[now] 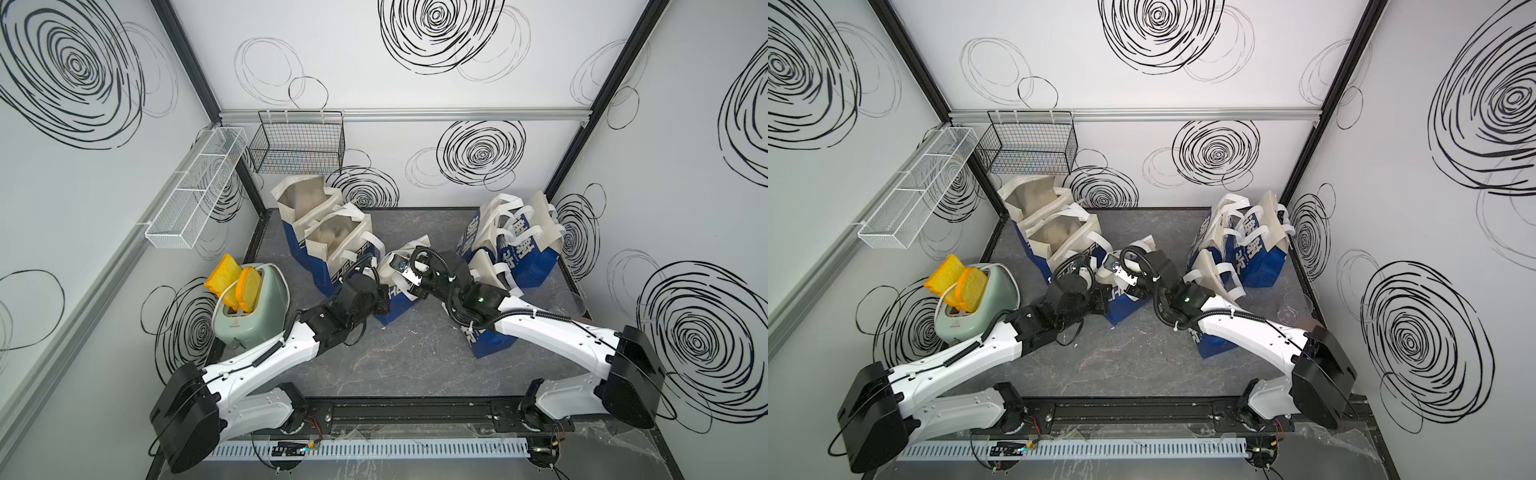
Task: Open the takeout bag
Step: Open the takeout bag at the center of the board.
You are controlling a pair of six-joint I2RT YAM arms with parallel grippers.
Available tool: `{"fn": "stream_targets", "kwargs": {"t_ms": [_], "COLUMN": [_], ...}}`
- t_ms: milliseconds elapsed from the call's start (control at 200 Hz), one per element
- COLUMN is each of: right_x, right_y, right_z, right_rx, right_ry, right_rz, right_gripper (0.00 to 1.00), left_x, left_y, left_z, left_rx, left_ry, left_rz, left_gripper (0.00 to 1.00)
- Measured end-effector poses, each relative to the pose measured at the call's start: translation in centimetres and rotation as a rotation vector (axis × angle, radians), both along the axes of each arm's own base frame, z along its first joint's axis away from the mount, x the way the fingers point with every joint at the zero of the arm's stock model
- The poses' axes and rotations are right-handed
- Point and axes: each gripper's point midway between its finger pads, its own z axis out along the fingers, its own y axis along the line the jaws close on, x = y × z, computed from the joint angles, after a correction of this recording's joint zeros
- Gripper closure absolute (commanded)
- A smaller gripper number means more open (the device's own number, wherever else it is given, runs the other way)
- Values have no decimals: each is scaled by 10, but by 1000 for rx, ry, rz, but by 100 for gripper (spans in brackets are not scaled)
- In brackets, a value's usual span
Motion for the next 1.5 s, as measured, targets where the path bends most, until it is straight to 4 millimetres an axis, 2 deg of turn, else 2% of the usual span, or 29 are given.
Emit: {"fn": "stream_targets", "kwargs": {"t_ms": [260,345,665,810,1056,1481,1501], "right_x": [11,14,26,33,43,42,42], "right_y": [0,-6,-26,-27,-19,-18,-19], "right_z": [4,6,14,36,48,46,46], "right_rx": [-47,-75,-193,-182,-174,-169,-169], "right_ry": [-5,9,65,40,40,41,42], "right_rz": [-40,-55,-82,-90,-87,-71,-72], "right_gripper": [100,100,100,100,100,100,96], "left_x": [8,14,30,29,16,11,11], "left_y": [0,-3,-16,-17,-9,-1,-1], "left_z": [-3,-10,-15,-24,-60,-56,-56], "left_rx": [17,32,7,9,80,131,133], "left_ry": [7,23,15,35,126,145,145], "left_rz": [20,25,32,31,27,35,36], "left_gripper": [100,100,100,100,100,100,100]}}
